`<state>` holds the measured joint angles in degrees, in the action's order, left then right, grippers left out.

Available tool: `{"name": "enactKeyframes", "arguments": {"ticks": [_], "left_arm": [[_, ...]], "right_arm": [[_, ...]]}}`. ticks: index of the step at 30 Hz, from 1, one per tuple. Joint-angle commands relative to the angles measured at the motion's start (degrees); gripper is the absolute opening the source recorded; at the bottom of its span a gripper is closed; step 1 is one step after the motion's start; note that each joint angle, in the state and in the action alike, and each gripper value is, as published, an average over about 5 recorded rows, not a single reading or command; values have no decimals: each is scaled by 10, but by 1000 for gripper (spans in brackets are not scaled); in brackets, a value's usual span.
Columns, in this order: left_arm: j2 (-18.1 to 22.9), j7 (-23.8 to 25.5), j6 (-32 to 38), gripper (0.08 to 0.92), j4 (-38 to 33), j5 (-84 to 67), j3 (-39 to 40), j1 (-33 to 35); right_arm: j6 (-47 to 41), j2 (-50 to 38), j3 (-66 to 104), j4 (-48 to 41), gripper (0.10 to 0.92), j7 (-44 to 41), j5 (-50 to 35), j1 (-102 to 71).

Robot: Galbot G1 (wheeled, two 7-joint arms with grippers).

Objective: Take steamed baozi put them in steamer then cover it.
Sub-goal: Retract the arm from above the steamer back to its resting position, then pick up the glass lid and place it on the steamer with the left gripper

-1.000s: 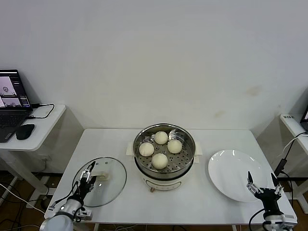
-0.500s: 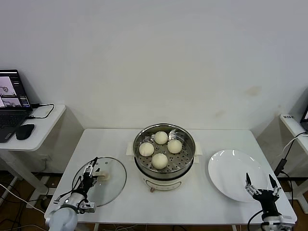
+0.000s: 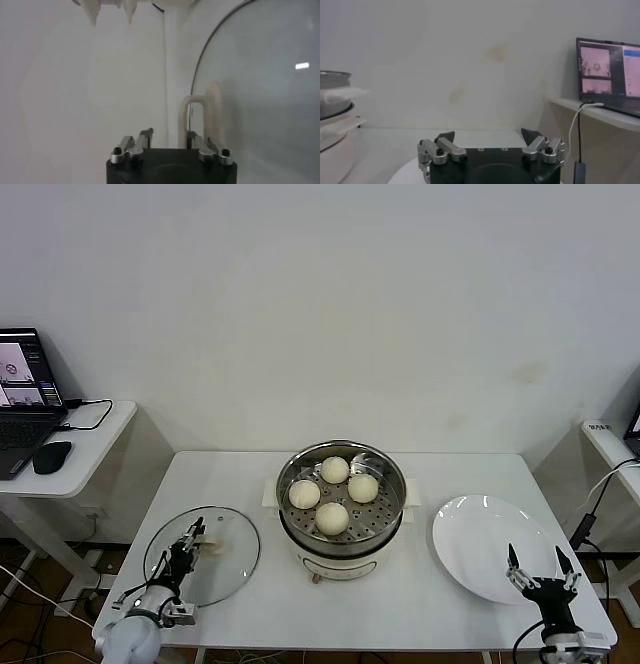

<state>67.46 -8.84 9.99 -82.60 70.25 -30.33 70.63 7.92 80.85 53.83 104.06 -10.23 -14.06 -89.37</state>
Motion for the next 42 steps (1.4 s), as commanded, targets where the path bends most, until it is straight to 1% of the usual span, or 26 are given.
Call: {"name": "enactKeyframes", "arguments": {"ticks": [1,5,7,11,17,20,22,24,26,28,29,31,33,37,42], "left_arm": [[-6,-39,5,283,-19,-12,-10,3],[-19,-42,-12,175,-71,-28,-25,19],[-32,-29,-34,146,-108,-43,-33,29],[-70,5,-99,140,-185,-101,-46,39],[-144,69,-201,140,-294,-195,-45,33],[-184,93,-247,140,-330,-243,-14,24],[-207,98,-274,140,-341,-264,21,9],[-223,101,-298,140,-347,-271,72,-16],[-230,107,-317,140,-348,-264,127,-52],[-227,115,-336,140,-345,-254,183,-98],[-219,119,-344,140,-341,-247,211,-129],[-193,128,-362,140,-328,-231,267,-191],[-158,140,-378,140,-312,-204,315,-242],[-91,187,-399,140,-289,-129,371,-282],[-36,244,-423,140,-264,-67,419,-308]], "right_arm": [[1,-1,-1,1,822,-1,3,1],[2,-5,-4,1,823,-2,7,3],[-2,-6,-8,5,823,-2,2,4],[-7,-4,-13,17,823,-2,-4,5],[2,-5,-10,10,823,-3,22,4],[7,-3,-7,6,823,-3,37,4],[9,0,-7,5,822,-4,45,4],[11,7,-7,2,823,-4,53,5],[12,16,-7,-1,823,-3,61,6],[15,24,-9,-4,823,-1,71,6],[16,28,-11,-4,823,-1,79,6],[19,35,-15,-3,822,1,94,6],[21,43,-19,-3,823,3,106,8],[21,51,-28,-5,823,5,121,13],[22,61,-41,-7,822,8,141,19]]}}
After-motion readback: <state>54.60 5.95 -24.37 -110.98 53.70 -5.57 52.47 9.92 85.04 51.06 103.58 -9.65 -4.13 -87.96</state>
